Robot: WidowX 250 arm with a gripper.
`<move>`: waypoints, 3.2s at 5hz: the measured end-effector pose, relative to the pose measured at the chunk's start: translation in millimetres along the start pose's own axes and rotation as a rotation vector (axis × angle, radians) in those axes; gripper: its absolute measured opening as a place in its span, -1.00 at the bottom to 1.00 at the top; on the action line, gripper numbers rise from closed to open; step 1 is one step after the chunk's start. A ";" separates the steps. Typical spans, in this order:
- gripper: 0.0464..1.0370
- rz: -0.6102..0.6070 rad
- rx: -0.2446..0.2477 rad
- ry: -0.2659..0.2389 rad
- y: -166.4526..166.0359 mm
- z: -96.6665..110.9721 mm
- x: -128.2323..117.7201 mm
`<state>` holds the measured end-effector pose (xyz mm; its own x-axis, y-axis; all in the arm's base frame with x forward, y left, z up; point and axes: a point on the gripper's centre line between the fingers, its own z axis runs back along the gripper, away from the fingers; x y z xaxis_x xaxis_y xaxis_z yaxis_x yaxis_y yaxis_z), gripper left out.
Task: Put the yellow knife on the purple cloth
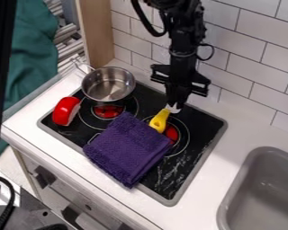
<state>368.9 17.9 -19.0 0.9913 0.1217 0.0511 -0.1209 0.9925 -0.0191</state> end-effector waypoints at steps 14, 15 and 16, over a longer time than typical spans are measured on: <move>-0.20 -0.056 -0.012 -0.030 -1.9 30.2 -18.0; -0.20 -0.053 -0.001 -0.021 0.9 51.4 -38.5; -0.20 -0.035 0.014 -0.002 18.0 62.6 -74.2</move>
<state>289.9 27.6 39.4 0.9947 0.0871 0.0537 -0.0871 0.9962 -0.0030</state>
